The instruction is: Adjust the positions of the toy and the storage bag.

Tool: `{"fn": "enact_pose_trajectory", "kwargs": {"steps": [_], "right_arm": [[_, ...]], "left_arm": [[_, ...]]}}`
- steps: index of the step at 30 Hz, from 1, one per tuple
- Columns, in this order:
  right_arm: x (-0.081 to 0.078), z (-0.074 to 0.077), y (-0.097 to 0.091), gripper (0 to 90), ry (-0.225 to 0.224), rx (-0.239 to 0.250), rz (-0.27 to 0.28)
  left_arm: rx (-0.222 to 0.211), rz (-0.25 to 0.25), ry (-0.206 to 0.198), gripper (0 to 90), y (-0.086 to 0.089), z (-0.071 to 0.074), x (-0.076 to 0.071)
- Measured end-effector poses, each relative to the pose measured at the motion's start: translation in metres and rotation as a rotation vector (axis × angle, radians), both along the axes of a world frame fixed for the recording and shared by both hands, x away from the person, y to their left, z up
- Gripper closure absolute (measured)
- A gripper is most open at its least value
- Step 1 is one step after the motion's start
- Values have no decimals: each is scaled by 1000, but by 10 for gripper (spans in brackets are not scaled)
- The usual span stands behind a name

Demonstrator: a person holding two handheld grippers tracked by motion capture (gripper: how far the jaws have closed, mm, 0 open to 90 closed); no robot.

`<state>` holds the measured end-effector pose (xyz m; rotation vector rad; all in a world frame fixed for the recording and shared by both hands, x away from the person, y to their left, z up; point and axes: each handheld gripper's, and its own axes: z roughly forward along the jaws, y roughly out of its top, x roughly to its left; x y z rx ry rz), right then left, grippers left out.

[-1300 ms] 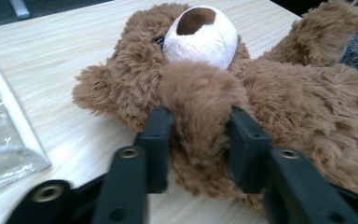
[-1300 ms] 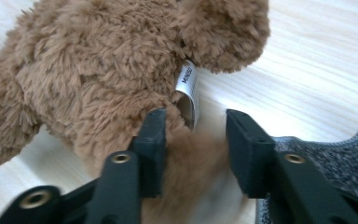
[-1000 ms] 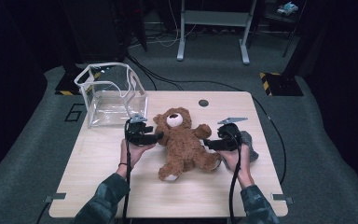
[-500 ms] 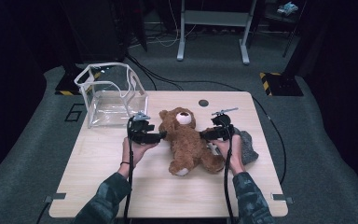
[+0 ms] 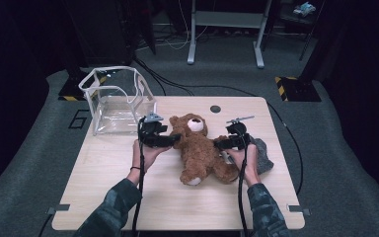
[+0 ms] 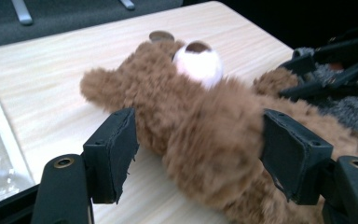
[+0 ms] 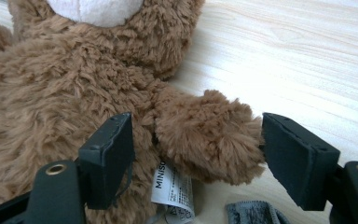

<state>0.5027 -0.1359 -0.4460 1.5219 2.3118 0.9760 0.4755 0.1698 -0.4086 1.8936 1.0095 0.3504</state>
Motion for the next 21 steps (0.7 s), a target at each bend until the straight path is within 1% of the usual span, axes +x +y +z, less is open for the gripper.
{"fn": "enact_pose_trajectory", "kwargs": {"steps": [1, 3, 6, 8, 10, 11, 12, 13, 14, 15, 16, 17, 19, 20, 21], "right_arm": [[0, 0, 0, 250, 0, 0, 0], [-1, 0, 0, 240, -14, -6, 1], [-3, 1, -1, 226, -19, -8, 1], [-4, 2, -3, 217, -26, -4, 1], [-5, 2, -4, 213, -26, -1, 0], [-5, 2, -6, 211, -27, -4, 7], [-5, 3, -7, 212, -35, -7, -2], [-6, 3, -8, 211, -38, -10, 4], [-5, 3, -9, 210, -35, -5, -2], [-5, 4, -11, 212, -35, -8, 2], [-5, 5, -12, 212, -34, 1, -3], [-5, 4, -13, 213, -40, -7, -4], [-3, 3, -15, 217, -37, -4, -7], [-2, 2, -15, 217, -33, 0, -9], [-1, 1, -16, 220, -27, -6, -11]], "left_arm": [[-5, 0, -4, 291, -3, 1, 1], [10, -4, 2, 290, -9, 0, 4], [38, -5, 26, 303, -17, -7, 8], [54, 3, 44, 352, -17, -13, 9], [35, 13, 75, 366, -13, -19, 11], [30, 15, 72, 403, -9, -21, 10], [35, 14, 70, 446, -7, -22, 11], [36, 14, 78, 449, -5, -24, 11], [24, 18, 84, 477, -4, -26, 11], [24, 14, 81, 510, -2, -27, 11], [19, 17, 81, 526, -2, -28, 10], [19, 10, 84, 545, -1, -29, 11], [13, 9, 80, 583, 0, -31, 11], [17, 5, 80, 602, 1, -31, 11], [12, 4, 84, 619, 1, -32, 11]]}}
